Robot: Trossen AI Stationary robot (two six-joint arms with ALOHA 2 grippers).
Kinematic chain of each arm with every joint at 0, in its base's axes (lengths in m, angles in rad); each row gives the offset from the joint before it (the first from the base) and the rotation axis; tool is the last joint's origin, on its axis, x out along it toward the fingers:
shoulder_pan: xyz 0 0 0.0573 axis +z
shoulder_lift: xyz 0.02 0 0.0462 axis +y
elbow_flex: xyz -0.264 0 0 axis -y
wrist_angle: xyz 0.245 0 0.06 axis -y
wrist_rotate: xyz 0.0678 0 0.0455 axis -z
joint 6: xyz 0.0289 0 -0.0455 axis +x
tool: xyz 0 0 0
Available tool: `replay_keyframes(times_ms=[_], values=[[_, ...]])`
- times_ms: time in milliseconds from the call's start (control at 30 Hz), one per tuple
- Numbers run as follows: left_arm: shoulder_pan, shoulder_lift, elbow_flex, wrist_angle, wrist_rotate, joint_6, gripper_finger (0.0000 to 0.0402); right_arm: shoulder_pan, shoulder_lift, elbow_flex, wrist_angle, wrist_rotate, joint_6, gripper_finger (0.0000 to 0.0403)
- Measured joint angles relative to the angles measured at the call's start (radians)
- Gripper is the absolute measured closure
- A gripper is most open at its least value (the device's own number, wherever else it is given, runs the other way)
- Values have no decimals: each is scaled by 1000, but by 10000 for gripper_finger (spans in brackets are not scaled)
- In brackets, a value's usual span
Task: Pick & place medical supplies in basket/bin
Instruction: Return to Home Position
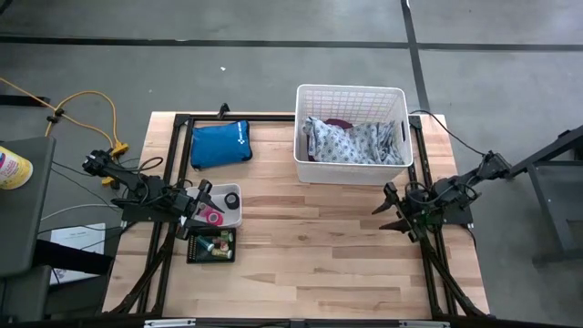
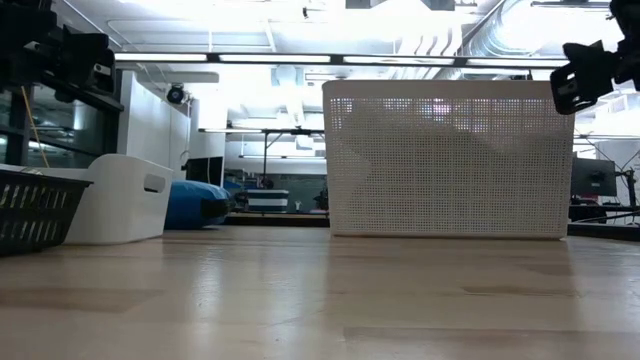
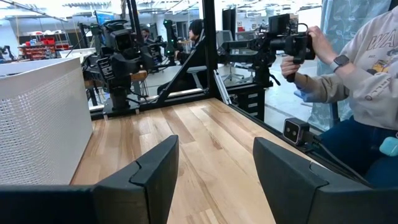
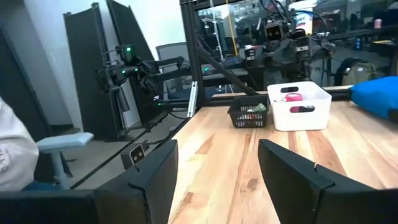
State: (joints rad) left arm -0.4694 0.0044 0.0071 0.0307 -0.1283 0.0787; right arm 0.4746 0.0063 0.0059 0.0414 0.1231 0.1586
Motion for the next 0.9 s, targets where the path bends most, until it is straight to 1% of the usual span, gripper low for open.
replay_keyframes(times_ms=[233,500,900], values=[[0,0,0,0,0,0,201,-45,0,0,-3,-2,58,192],[0,0,0,0,0,0,201,-90,0,-1,-18,-54,59,192],[0,0,0,0,0,0,201,-104,0,-1,-17,-55,59,192]])
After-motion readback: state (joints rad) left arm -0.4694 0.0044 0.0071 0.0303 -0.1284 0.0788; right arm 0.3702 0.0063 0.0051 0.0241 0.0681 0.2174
